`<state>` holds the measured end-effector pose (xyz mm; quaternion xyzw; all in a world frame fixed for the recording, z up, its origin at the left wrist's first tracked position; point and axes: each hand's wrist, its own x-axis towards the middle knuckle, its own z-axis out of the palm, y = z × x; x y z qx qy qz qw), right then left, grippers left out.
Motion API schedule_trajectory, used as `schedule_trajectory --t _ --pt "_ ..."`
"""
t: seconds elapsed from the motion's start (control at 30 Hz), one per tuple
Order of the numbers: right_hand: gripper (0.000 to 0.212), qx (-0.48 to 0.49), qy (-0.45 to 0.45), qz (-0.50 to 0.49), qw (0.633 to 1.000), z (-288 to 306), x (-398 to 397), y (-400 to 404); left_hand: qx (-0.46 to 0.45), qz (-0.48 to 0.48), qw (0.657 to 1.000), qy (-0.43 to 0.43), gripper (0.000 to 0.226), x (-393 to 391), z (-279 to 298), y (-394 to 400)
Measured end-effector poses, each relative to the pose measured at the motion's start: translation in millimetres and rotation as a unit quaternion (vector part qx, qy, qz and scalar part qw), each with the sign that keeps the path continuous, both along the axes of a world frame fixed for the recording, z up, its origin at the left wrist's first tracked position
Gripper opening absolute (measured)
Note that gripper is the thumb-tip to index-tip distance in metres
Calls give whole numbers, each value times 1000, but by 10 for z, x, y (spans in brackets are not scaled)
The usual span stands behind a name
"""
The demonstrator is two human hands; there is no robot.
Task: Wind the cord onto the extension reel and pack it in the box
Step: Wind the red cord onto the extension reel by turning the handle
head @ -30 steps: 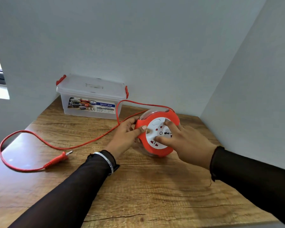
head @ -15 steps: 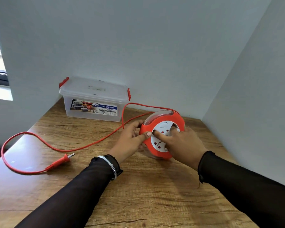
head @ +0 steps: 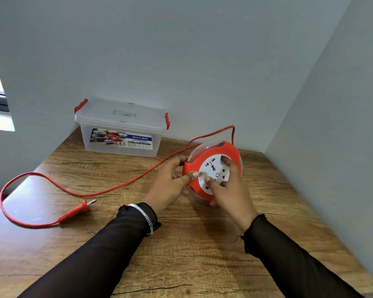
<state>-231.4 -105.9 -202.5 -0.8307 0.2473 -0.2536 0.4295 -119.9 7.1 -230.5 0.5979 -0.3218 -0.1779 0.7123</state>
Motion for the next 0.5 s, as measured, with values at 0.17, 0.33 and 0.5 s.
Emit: schedule_trajectory --t 0.17,0.33,0.5 --pt "67 165 -23 2 986 29 27 4 15 9 1000 6 44 6 -9 1" --pt "60 361 -36 -20 932 55 130 47 14 15 1000 -5 44 -5 -7 0" --pt "37 506 -77 -1 859 111 130 68 15 29 999 -19 49 -9 -10 -15"
